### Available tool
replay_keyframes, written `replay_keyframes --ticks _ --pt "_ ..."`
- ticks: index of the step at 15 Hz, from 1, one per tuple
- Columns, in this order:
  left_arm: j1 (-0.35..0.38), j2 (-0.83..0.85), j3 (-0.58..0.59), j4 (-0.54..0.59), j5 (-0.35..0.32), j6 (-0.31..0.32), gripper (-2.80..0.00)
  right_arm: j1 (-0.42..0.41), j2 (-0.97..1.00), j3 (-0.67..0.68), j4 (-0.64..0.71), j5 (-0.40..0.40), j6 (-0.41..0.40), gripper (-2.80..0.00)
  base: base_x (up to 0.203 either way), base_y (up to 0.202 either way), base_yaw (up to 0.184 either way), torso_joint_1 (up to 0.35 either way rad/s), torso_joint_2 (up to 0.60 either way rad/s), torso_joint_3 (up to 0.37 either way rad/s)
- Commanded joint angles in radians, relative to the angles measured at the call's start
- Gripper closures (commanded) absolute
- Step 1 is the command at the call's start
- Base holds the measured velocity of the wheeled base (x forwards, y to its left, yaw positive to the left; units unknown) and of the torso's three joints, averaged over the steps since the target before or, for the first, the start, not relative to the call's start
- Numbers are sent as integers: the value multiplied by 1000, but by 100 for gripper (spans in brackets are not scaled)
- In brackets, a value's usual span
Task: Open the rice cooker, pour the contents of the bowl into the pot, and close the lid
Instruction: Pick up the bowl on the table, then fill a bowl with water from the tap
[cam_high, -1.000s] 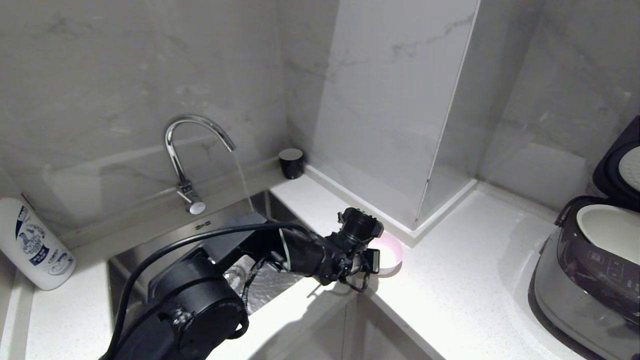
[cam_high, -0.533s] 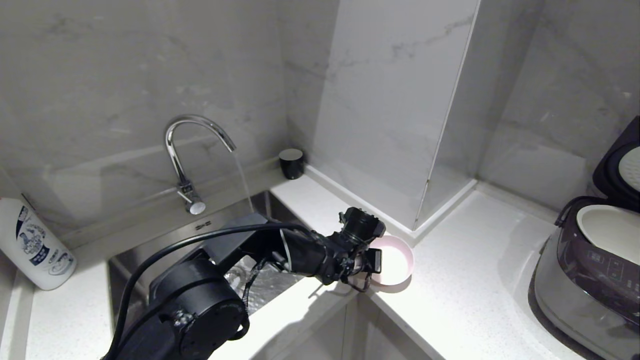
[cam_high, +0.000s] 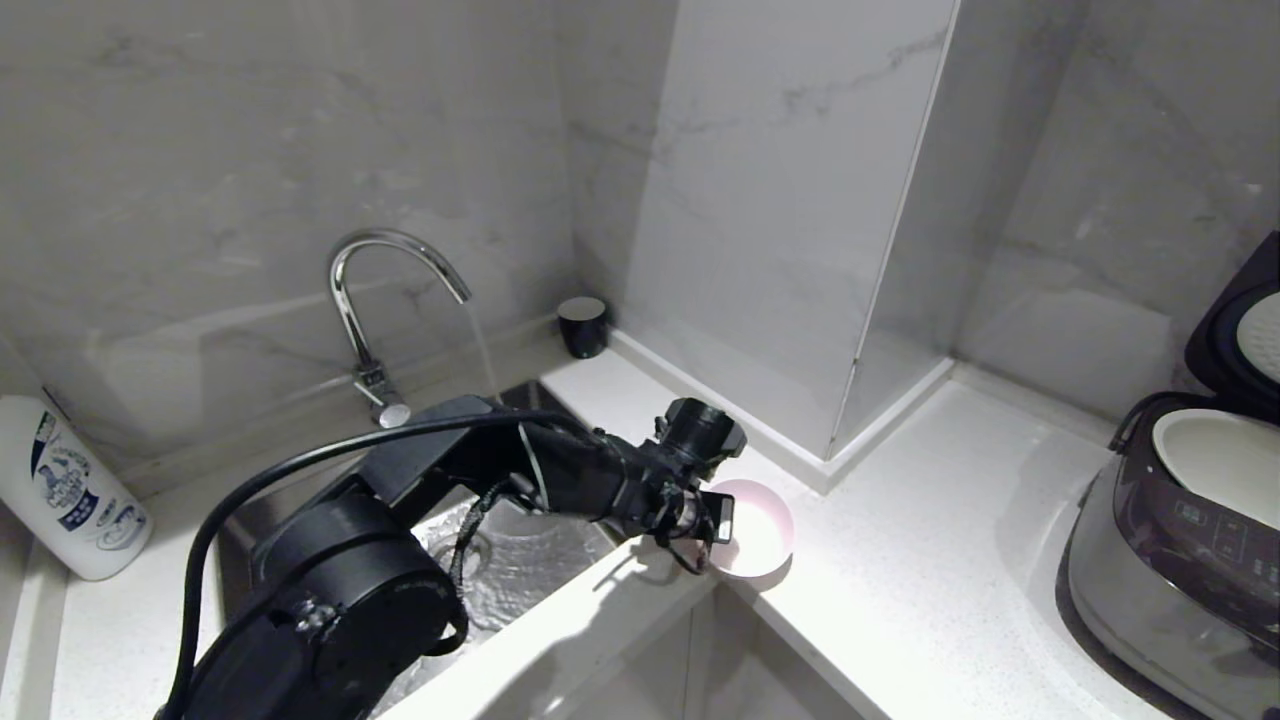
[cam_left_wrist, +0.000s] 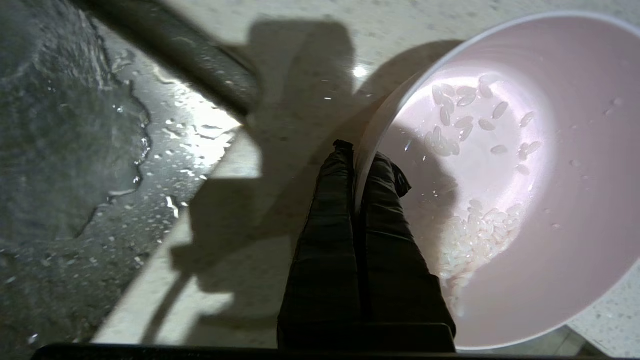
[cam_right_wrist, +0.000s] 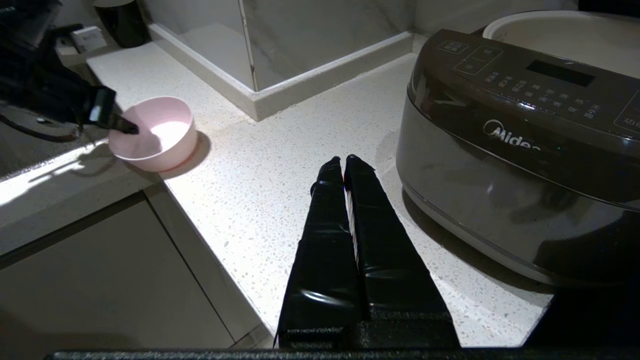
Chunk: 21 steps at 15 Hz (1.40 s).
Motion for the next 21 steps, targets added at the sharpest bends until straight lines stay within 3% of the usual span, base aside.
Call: replay_keyframes --ticks 1,7,11,15,21 --pt "34 -47 14 18 2 -3 0 0 0 0 0 0 0 0 0 0 0 0 0 0" --pt "197 -172 181 62 -7 -6 0 0 0 0 0 0 0 0 0 0 0 0 0 0" --pt "315 -181 242 59 -62 -8 0 0 0 0 0 0 0 0 0 0 0 0 0 0" --pt "447 -149 231 57 -104 -4 0 0 0 0 0 0 0 0 0 0 0 0 0 0" --pt "603 -35 84 58 -107 0 0 0 0 0 0 0 0 0 0 0 0 0 0 0"
